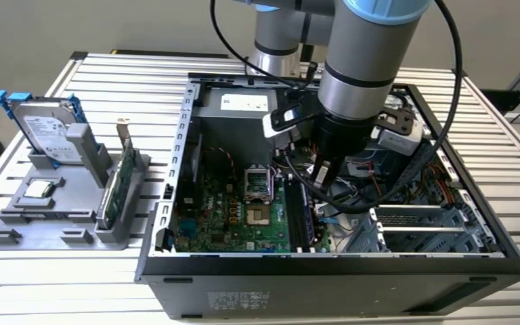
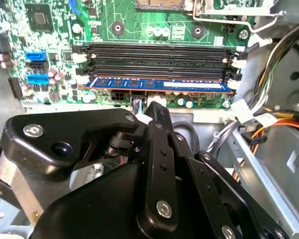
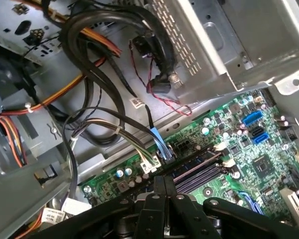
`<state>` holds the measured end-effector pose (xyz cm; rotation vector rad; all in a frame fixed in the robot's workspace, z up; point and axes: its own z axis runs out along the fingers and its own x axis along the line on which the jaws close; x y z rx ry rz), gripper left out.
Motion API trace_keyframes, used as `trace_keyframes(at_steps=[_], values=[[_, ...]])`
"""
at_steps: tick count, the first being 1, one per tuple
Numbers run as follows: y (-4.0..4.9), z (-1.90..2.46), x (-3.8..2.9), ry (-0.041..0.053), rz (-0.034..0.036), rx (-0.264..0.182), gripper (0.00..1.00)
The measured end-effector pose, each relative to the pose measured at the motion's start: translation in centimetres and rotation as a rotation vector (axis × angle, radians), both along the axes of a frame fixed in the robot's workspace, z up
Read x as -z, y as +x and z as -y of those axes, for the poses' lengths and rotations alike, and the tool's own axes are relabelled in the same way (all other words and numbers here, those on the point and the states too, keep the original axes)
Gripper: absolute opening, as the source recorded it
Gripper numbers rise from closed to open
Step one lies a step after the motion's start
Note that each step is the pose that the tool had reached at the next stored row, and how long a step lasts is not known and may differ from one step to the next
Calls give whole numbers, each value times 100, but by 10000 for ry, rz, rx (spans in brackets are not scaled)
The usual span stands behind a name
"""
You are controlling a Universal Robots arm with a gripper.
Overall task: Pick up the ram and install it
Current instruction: 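Press down the ram until it locks into place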
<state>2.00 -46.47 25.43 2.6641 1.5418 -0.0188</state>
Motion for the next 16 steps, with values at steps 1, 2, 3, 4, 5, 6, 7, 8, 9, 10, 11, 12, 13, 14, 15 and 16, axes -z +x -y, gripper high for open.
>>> trace_keyframes(at_steps=[1,2,3,4,5,6,7,8,9,10,11,12,13,14,15,16], values=[[0,0,0,0,-5,-139,0],[0,0,0,0,-9,-261,0],[0,0,0,0,-14,-389,0],[0,0,0,0,-18,-513,0],[0,0,0,0,-20,-658,0],[0,0,0,0,-21,-814,0],[0,0,0,0,-21,-976,0],[-1,0,0,-1,-21,-1136,0],[0,0,1,-1,-21,-1294,0],[-1,0,1,-1,-21,-1434,0],[-1,0,1,-2,-21,-1579,0],[-2,0,2,-3,-22,-1712,0],[-3,0,2,-3,-22,-1830,0],[-4,0,3,-2,-21,-1935,0],[-7,-1,4,-1,-21,-2029,0],[-10,-1,4,-1,-21,-2119,0]])
